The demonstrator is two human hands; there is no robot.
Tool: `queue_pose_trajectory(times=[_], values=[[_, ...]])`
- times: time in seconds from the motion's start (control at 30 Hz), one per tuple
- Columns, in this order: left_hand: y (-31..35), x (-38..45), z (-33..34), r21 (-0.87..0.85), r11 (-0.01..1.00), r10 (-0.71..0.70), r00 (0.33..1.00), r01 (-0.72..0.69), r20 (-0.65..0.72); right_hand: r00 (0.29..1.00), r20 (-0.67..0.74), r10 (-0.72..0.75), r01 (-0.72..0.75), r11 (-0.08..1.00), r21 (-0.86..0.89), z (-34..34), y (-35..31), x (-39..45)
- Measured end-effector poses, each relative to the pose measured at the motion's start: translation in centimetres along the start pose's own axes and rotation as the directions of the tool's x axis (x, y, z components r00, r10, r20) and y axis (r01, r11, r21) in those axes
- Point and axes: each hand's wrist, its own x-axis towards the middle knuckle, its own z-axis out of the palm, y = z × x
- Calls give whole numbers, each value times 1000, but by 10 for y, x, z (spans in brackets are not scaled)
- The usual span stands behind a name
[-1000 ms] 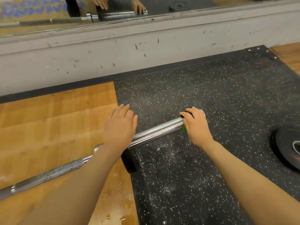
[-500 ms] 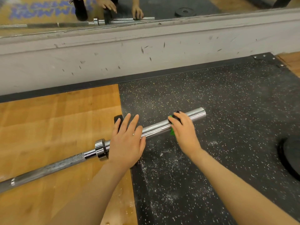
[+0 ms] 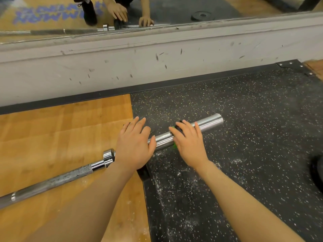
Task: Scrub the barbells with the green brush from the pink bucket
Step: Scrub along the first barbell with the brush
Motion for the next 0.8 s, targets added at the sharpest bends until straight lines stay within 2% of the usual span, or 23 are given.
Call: queue_pose_trajectory(times=[0.13, 0.33, 0.6, 0.7, 0.8], values=[[-3, 2, 2, -11, 1000, -10, 1000, 10, 16, 978, -36, 204, -203, 979, 33, -5, 40, -1], [-1, 10, 1, -9, 1000, -25, 999, 25, 24, 967, -80, 243, -234, 966, 108, 0, 40, 3], [-4, 38, -3, -25, 997, -69, 992, 72, 105, 996, -22, -91, 92, 992, 90, 18, -8, 10], [-10, 45, -3, -23, 997, -77, 990, 80, 119, 990, 1, -138, 138, 990, 0, 18, -2, 17], [-11, 48, -4, -29, 996, -82, 987, 87, 141, 962, 105, -252, 262, 961, -86, 12, 20, 21]])
